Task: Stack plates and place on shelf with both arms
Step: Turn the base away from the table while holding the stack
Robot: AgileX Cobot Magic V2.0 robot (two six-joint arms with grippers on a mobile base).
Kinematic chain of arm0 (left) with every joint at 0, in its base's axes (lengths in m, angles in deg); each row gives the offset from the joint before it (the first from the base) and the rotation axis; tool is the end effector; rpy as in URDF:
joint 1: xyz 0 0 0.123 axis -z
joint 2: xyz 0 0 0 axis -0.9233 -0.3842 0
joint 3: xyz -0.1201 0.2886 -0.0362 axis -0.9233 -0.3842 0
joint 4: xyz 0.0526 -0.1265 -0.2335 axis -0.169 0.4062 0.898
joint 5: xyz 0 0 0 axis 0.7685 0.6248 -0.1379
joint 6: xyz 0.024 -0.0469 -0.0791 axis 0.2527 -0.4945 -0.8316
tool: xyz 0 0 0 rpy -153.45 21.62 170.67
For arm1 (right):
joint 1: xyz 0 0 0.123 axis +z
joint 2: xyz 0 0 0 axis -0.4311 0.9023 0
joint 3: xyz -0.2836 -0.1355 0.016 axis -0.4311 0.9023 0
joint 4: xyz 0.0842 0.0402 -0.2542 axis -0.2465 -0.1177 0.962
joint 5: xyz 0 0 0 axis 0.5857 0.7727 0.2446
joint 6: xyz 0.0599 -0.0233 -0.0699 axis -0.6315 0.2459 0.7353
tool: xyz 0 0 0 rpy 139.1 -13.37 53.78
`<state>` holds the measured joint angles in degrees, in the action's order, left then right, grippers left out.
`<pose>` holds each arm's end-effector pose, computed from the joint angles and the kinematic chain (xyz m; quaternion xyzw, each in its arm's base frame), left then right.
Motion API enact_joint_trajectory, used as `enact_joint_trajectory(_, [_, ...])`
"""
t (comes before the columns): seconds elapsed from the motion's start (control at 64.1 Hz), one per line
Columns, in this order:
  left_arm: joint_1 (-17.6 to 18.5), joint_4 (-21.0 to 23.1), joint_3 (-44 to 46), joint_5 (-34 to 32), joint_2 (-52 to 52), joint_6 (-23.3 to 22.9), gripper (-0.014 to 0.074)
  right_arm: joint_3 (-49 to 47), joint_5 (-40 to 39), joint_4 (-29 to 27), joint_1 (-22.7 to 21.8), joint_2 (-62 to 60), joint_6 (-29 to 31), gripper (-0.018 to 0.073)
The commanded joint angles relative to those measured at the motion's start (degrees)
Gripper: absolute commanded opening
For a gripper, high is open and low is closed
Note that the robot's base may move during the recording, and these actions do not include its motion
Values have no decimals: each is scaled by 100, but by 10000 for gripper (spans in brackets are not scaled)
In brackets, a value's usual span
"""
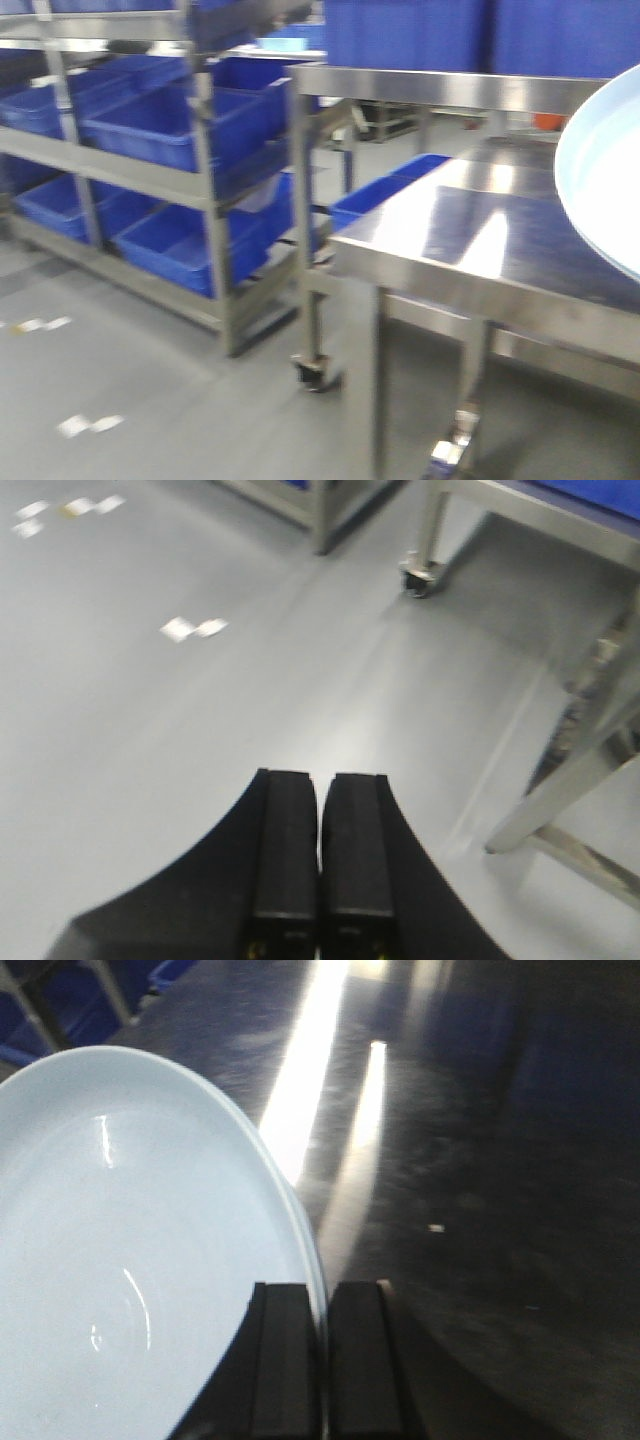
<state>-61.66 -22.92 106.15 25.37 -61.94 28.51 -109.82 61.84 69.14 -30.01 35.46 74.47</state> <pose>0.1572 -0.0135 0.2526 0.0308 0.8946 -0.0158 0.4456 0.1062 -0.0127 0.2950 0.1156 0.8494 0.0026 0.5150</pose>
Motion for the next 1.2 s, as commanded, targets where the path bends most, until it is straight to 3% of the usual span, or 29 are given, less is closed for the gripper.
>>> enact_joint_trajectory(0.0, [-14, 0, 153, -414, 38, -27, 87, -178, -503, 26, -26, -6, -12, 30])
enact_joint_trajectory(1.185, [-14, 0, 153, -414, 38, -27, 87, -178, -503, 26, -26, -6, -12, 30])
